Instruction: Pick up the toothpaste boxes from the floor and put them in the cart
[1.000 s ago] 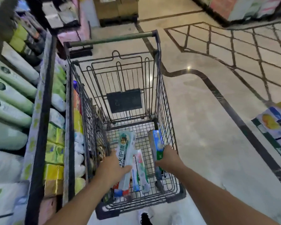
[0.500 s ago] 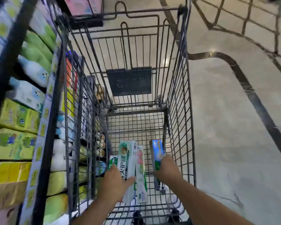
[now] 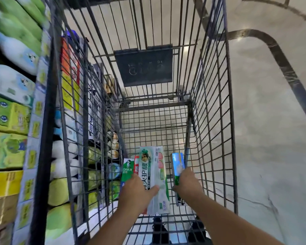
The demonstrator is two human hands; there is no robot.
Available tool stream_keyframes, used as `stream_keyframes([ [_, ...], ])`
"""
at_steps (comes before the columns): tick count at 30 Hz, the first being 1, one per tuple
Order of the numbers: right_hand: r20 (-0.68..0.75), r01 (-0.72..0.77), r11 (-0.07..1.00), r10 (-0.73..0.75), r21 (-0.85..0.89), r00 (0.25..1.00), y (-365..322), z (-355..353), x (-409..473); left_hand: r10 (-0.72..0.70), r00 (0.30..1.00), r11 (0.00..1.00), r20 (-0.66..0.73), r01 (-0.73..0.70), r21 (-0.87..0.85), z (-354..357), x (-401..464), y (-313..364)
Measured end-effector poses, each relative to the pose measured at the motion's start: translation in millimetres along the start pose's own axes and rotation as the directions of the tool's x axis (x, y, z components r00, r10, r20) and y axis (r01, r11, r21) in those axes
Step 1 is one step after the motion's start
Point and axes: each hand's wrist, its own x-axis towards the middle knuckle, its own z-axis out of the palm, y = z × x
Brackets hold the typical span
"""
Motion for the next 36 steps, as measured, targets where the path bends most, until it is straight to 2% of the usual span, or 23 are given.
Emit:
stream_keyframes([
  [6, 0.029, -0.005, 0.998, 0.007, -0.062, 1.000, -5.2, 5.2, 4.4, -0.025, 0.999, 0.999, 0.034, 0.026, -0.044, 10.3, 10.2, -0.4],
  [8, 0.023, -0.003, 0.998, 0.004, -0.055, 1.000, -8.1, 2.4, 4.0, -0.031, 0.998, 0.999, 0.047, 0.032, -0.012, 13.6, 13.7, 2.2],
  [16, -0.150, 0.107, 0.993, -0.113, -0.052, 0.982, -16.3, -20.0, 0.3, -0.062, 0.996, 0.998, 0.060, 0.062, -0.008, 26.6, 26.2, 4.0],
  [20, -0.171, 0.197, 0.979, -0.204, -0.060, 0.964, -28.8, -35.9, -19.2, -0.010, 0.986, 0.993, 0.167, 0.029, -0.115, 19.7, 23.4, -1.6],
  [22, -0.171, 0.225, 0.972, -0.235, -0.074, 0.957, -37.6, -45.8, -34.1, 0.014, 0.975, 0.993, 0.222, 0.013, -0.120, 4.1, 13.8, -4.6],
  [27, -0.131, 0.314, 0.942, -0.328, -0.119, 0.935, -66.9, -82.7, -94.1, 0.127, 0.975, 0.992, 0.184, -0.127, -0.010, -66.8, -25.9, -8.9],
  [31, -0.123, 0.398, 0.910, -0.411, -0.119, 0.903, -92.0, -129.0, -155.7, 0.233, 0.966, 0.970, 0.109, -0.240, 0.051, -138.6, -71.2, -9.9],
  [36, -0.148, 0.486, 0.848, -0.520, -0.214, 0.842, -113.1, -192.8, -225.1, 0.285, 0.958, 0.950, 0.022, -0.285, 0.128, -218.8, -132.0, -19.1],
])
